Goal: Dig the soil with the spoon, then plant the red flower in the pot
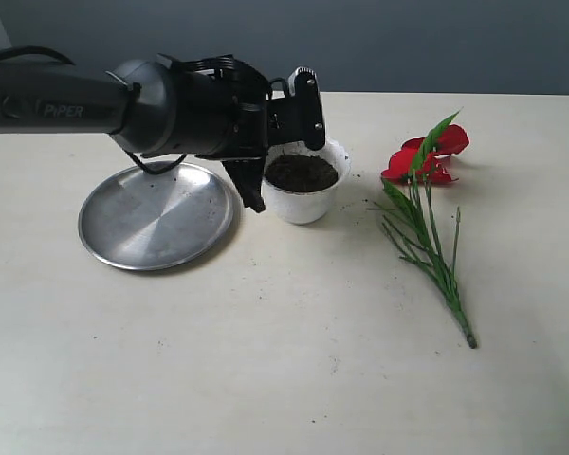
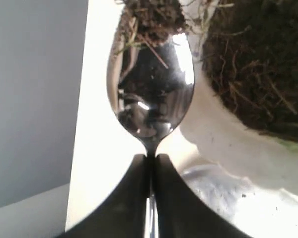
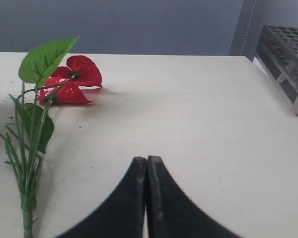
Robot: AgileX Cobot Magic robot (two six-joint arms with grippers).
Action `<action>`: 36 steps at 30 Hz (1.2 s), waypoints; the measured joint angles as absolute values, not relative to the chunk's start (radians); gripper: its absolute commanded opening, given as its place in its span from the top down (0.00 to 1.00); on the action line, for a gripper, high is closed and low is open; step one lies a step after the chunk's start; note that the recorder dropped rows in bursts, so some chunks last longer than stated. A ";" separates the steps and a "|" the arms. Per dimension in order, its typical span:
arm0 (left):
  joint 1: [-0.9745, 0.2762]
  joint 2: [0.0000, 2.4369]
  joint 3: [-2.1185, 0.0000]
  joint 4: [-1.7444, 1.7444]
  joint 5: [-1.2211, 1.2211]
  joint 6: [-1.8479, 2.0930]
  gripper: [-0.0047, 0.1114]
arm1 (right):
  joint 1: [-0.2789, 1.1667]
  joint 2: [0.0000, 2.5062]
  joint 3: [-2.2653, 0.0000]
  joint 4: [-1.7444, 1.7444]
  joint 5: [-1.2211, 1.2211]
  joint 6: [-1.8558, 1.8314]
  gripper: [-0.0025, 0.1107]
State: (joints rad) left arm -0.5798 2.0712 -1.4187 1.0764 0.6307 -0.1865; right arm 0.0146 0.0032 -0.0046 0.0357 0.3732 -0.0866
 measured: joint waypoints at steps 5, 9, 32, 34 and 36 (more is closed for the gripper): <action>-0.580 2.071 -1.419 1.059 0.694 -0.187 0.96 | 0.015 0.003 -0.005 0.036 0.373 -0.087 0.98; -0.580 2.069 -1.421 0.964 0.694 -0.189 0.96 | 0.015 0.003 -0.005 0.036 0.373 -0.087 0.98; -0.580 2.063 -1.422 0.805 0.616 -0.192 0.96 | 0.015 0.003 -0.005 0.036 0.373 -0.087 0.98; -0.580 2.063 -1.422 0.801 0.616 -0.194 0.96 | 0.015 0.003 -0.005 0.036 0.373 -0.087 0.98; -0.580 2.063 -1.422 0.801 0.616 -0.194 0.96 | 0.015 0.003 -0.005 0.036 0.373 -0.087 0.98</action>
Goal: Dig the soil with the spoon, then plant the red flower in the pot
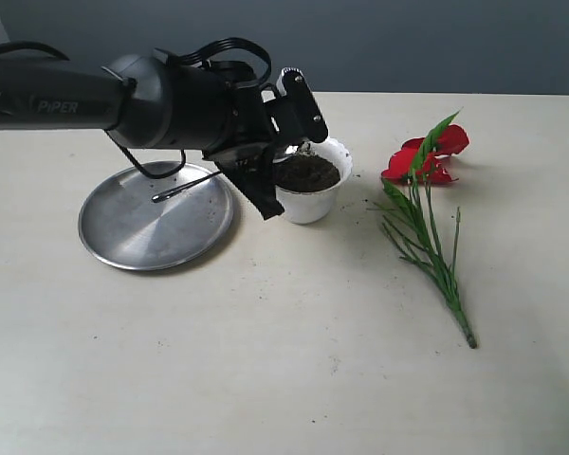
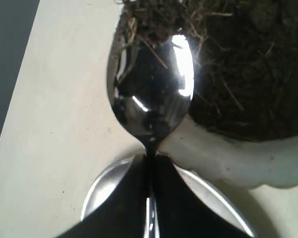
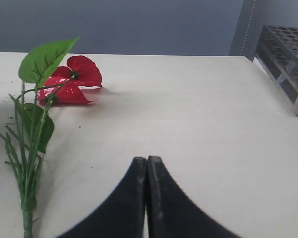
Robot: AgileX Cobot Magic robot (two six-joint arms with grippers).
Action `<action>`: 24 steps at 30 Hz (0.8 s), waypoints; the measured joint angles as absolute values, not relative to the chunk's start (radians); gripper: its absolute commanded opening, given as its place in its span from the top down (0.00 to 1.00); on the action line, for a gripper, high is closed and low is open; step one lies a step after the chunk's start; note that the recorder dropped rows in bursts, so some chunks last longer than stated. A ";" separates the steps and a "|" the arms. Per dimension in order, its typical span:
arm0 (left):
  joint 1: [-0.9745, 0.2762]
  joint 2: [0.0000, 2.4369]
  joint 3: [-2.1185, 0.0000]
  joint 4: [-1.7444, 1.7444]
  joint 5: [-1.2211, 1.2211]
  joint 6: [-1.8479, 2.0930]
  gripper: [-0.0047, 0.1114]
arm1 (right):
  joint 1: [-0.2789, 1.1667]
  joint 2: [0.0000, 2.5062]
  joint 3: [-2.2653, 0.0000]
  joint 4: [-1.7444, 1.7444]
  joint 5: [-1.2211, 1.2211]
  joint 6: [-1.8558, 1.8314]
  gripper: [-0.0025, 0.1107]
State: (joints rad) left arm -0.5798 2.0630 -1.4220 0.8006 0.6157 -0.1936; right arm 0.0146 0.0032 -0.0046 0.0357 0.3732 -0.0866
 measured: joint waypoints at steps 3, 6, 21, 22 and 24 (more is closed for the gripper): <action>-0.580 2.063 -1.422 0.801 0.616 -0.194 0.96 | 0.015 0.003 -0.005 0.036 0.373 -0.087 0.98; -0.580 2.063 -1.422 0.798 0.614 -0.194 0.96 | 0.015 0.003 -0.005 0.036 0.373 -0.087 0.98; -0.580 2.063 -1.422 0.815 0.629 -0.194 0.96 | 0.015 0.003 -0.005 0.036 0.373 -0.087 0.98; -0.580 2.063 -1.423 0.815 0.632 -0.194 0.96 | 0.015 0.003 -0.005 0.036 0.373 -0.087 0.98; -0.580 2.063 -1.432 0.815 0.648 -0.194 0.96 | 0.015 0.003 -0.005 0.036 0.373 -0.087 0.98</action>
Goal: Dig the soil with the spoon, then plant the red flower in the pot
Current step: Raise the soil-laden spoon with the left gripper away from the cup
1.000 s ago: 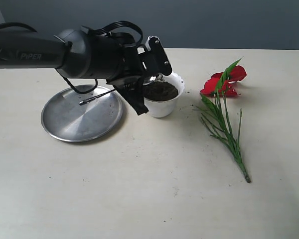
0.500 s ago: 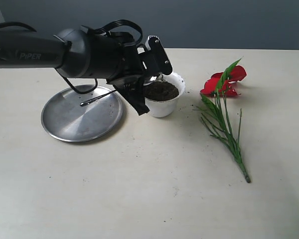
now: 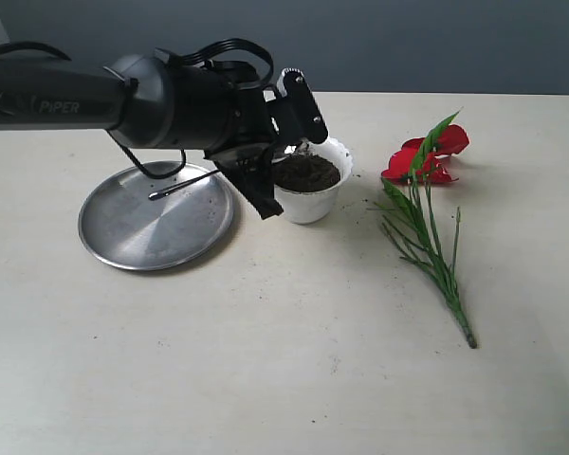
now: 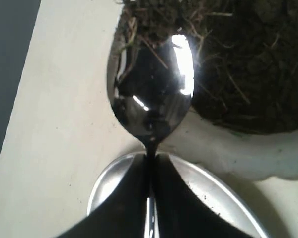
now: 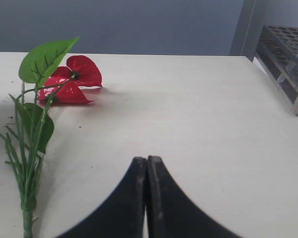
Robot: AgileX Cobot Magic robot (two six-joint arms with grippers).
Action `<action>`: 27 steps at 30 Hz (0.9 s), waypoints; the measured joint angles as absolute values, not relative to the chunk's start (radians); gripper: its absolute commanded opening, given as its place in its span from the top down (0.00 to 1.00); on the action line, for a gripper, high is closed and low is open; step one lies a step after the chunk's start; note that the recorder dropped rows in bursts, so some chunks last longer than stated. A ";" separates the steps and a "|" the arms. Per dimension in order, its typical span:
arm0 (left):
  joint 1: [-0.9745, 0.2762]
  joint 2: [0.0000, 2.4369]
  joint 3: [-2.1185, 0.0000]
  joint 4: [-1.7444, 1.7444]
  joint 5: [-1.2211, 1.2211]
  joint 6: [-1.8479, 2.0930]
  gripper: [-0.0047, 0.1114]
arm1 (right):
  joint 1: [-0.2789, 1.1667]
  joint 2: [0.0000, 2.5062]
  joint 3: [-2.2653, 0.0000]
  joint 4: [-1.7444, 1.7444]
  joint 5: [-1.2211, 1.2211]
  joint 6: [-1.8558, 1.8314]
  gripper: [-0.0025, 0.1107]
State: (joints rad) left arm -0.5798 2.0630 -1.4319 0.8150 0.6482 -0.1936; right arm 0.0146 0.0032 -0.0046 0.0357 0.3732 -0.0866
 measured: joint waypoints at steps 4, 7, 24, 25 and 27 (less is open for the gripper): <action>-0.580 2.063 -1.458 0.815 0.701 -0.194 0.96 | 0.015 0.003 -0.005 0.036 0.373 -0.087 0.98; -0.580 2.063 -1.483 0.815 0.725 -0.194 0.96 | 0.015 0.003 -0.005 0.036 0.373 -0.087 0.98; -0.580 2.051 -1.501 0.754 0.738 -0.194 0.96 | 0.015 0.003 -0.005 0.036 0.373 -0.087 0.98; -0.580 2.051 -1.501 0.748 0.738 -0.194 0.96 | 0.015 0.003 -0.005 0.036 0.373 -0.087 0.98; -0.580 2.051 -1.501 0.735 0.738 -0.194 0.96 | 0.015 0.003 -0.005 0.036 0.373 -0.087 0.98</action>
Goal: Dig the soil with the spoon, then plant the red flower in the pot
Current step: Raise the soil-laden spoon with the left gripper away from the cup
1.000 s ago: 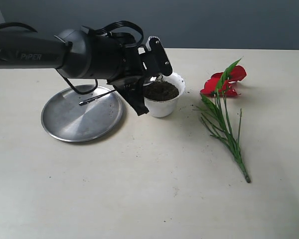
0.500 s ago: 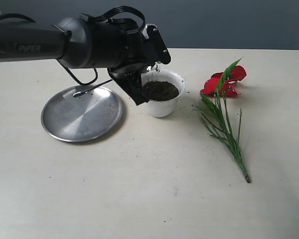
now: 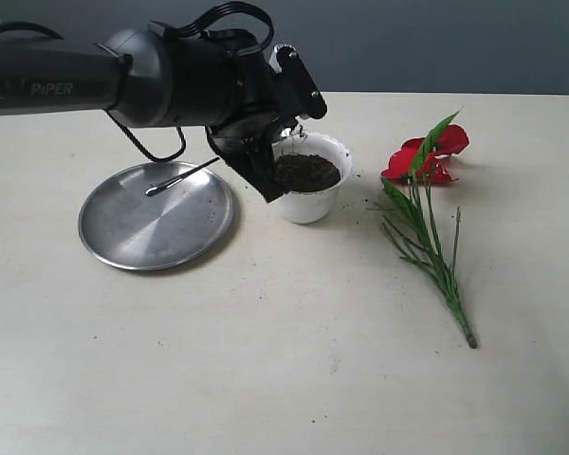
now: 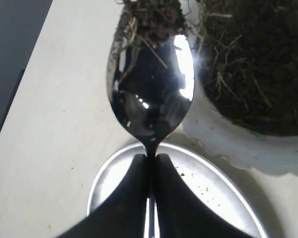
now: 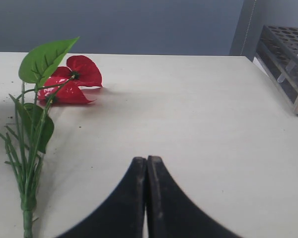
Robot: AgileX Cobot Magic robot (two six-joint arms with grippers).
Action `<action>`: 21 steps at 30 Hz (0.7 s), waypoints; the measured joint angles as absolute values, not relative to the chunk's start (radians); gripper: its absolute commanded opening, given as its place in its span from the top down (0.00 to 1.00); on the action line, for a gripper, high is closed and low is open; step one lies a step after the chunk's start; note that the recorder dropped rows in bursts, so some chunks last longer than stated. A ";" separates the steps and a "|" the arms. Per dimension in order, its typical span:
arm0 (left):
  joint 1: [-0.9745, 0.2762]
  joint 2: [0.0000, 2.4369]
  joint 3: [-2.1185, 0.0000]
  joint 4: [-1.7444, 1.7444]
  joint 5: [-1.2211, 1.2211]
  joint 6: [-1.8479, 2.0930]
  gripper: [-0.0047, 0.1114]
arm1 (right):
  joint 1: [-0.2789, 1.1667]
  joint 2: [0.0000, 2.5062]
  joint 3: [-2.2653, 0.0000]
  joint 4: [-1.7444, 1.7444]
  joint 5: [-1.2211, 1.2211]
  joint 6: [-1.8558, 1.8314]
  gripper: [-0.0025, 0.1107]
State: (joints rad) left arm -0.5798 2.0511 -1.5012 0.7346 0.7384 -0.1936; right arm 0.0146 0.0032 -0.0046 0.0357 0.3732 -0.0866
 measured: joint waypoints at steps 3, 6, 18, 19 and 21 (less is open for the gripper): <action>-0.580 2.051 -1.501 0.726 0.736 -0.194 0.96 | 0.015 0.003 -0.005 0.036 0.373 -0.087 0.98; -0.580 2.051 -1.501 0.699 0.729 -0.194 0.96 | 0.015 0.003 -0.005 0.036 0.373 -0.087 0.98; -0.580 2.051 -1.501 0.642 0.659 -0.194 0.96 | 0.015 0.003 -0.005 0.036 0.373 -0.087 0.98; -0.580 2.051 -1.501 0.630 0.666 -0.194 0.96 | 0.015 0.003 -0.005 0.036 0.373 -0.087 0.98; -0.580 2.051 -1.501 0.611 0.687 -0.194 0.96 | 0.015 0.003 -0.005 0.036 0.373 -0.087 0.98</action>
